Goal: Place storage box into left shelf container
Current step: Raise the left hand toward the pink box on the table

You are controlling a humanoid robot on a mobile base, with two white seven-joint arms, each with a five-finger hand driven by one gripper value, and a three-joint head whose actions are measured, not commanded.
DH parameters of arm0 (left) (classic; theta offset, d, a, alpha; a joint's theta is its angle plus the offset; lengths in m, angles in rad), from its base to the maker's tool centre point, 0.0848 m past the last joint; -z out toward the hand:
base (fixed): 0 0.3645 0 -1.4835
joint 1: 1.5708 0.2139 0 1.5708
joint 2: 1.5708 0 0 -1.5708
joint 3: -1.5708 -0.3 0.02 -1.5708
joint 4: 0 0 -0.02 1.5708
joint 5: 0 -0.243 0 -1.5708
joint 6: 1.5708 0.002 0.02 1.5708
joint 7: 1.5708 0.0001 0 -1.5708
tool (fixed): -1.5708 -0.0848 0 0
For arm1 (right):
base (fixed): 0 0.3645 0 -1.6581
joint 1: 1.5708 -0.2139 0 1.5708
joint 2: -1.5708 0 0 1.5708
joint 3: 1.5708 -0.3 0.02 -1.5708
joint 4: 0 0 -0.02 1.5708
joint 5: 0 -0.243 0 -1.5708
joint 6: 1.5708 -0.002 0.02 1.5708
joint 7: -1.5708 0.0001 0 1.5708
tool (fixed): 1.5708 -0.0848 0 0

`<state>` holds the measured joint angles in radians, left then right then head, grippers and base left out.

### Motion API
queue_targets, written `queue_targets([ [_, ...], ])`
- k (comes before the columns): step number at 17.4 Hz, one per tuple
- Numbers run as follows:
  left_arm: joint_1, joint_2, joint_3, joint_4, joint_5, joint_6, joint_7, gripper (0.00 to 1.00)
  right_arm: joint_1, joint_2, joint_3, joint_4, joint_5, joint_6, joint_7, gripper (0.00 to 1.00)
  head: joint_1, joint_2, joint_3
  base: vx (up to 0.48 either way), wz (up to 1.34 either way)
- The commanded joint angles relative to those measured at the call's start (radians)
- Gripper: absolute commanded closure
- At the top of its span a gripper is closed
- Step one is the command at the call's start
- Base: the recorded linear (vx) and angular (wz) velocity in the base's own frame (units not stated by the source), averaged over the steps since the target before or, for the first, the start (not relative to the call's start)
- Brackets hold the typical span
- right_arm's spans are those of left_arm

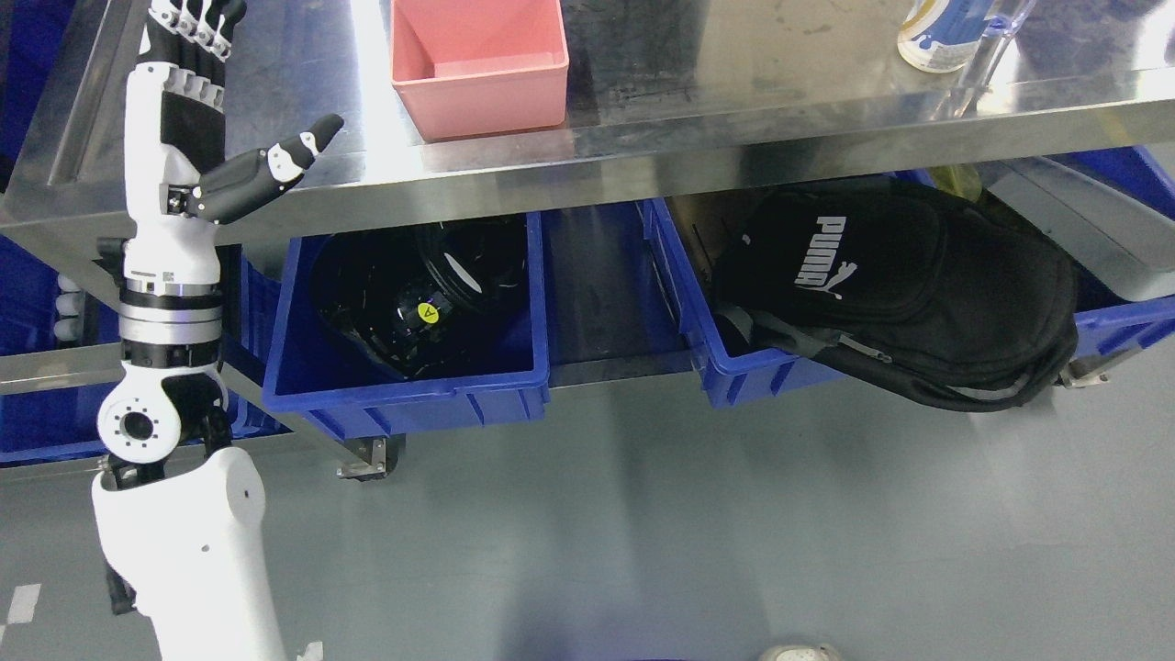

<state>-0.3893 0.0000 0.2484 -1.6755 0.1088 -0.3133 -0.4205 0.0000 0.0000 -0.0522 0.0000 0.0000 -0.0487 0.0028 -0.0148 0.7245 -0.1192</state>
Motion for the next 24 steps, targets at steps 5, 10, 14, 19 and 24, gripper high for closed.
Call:
queue_targets([
  [5,-0.084,0.018,0.066,0.002,-0.001,0.058,-0.038,0.0,-0.003,-0.017,0.0,-0.017,-0.021,0.0,-0.006,0.0,0.0,0.0,0.0,0.054,0.02],
  [10,-0.328,0.346,-0.059,0.045,-0.031,0.174,-0.247,0.03,-0.003,-0.017,0.0,-0.017,-0.021,-0.002,-0.004,0.0,0.0,0.0,0.0,0.01,0.0],
  [14,-0.468,0.55,-0.324,0.069,-0.029,0.175,-0.277,0.04,-0.005,-0.017,-0.001,-0.017,-0.021,0.0,-0.006,0.0,0.0,0.0,0.0,0.0,0.0],
  [19,-0.598,0.549,-0.567,0.076,-0.038,0.37,-0.561,0.04,-0.003,-0.017,0.0,-0.017,-0.021,-0.002,-0.004,0.0,0.0,0.0,0.0,0.0,0.0],
  [24,-0.655,0.477,-0.687,0.184,-0.168,0.407,-0.589,0.07,-0.005,-0.017,0.0,-0.017,-0.021,-0.002,-0.006,0.0,0.0,0.0,0.0,0.0,0.0],
])
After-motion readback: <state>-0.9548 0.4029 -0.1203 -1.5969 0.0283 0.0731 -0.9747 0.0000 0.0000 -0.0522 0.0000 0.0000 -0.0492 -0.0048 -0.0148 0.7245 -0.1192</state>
